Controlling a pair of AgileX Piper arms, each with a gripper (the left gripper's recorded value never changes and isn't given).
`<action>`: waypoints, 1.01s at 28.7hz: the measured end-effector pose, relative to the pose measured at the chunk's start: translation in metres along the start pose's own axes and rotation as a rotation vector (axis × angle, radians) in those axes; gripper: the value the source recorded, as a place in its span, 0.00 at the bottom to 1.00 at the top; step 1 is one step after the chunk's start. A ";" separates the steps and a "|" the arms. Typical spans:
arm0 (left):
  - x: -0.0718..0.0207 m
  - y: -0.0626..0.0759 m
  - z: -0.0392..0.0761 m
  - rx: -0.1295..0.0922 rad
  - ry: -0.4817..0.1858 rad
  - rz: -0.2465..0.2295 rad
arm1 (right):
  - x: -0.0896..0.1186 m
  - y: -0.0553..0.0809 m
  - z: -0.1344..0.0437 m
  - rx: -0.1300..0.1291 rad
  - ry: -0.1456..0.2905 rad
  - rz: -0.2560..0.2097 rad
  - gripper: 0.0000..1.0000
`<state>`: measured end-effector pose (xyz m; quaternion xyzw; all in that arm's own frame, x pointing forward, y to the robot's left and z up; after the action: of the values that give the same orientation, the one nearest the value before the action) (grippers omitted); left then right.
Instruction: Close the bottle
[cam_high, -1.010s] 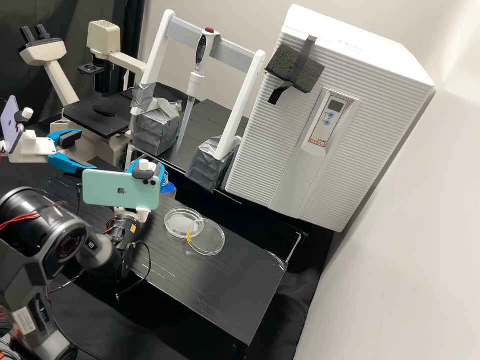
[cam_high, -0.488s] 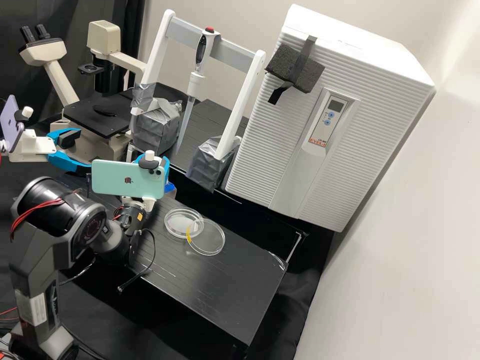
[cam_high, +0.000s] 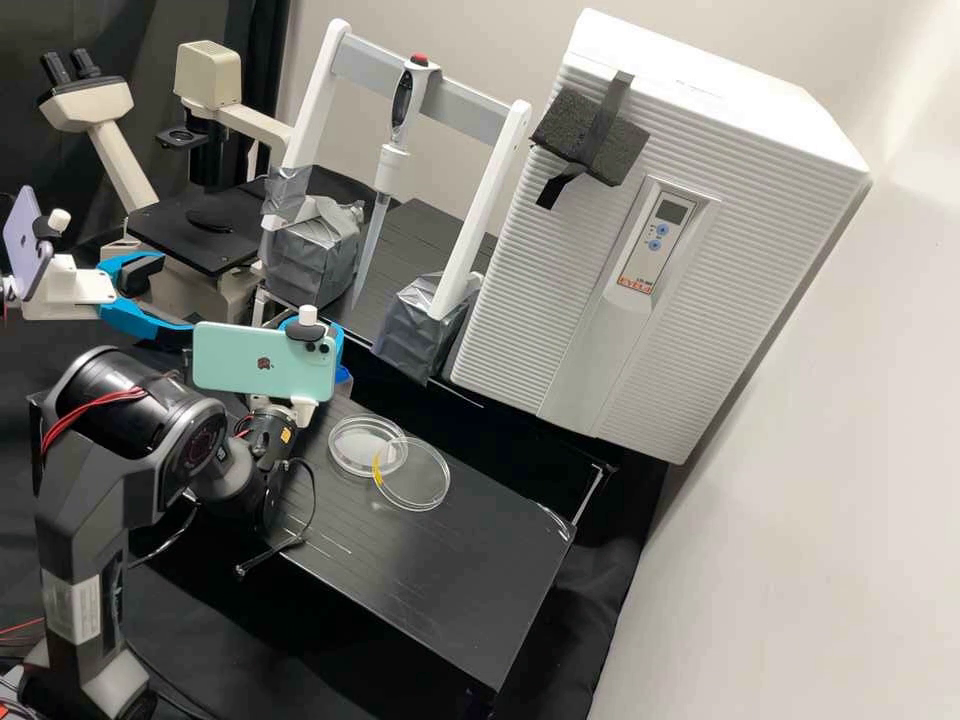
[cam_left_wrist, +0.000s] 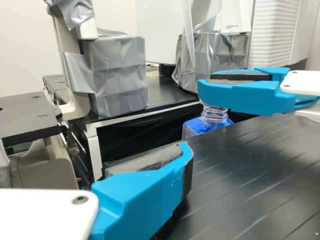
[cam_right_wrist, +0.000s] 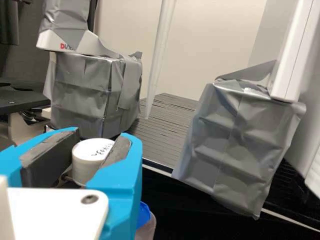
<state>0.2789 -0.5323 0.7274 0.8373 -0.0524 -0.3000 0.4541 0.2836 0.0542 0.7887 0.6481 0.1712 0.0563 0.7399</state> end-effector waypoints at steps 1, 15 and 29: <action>0.0000 0.000 0.000 0.000 0.000 0.000 | 0.001 0.000 0.001 0.000 -0.003 0.003 0.00; 0.0009 0.001 0.000 0.001 -0.001 0.005 | 0.001 0.002 0.002 -0.007 -0.016 0.015 0.00; 0.0010 0.001 0.000 0.001 -0.003 0.004 | 0.000 0.000 0.002 -0.007 -0.019 0.010 0.00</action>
<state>0.2797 -0.5337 0.7277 0.8371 -0.0550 -0.3001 0.4541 0.2841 0.0522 0.7892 0.6469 0.1607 0.0544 0.7434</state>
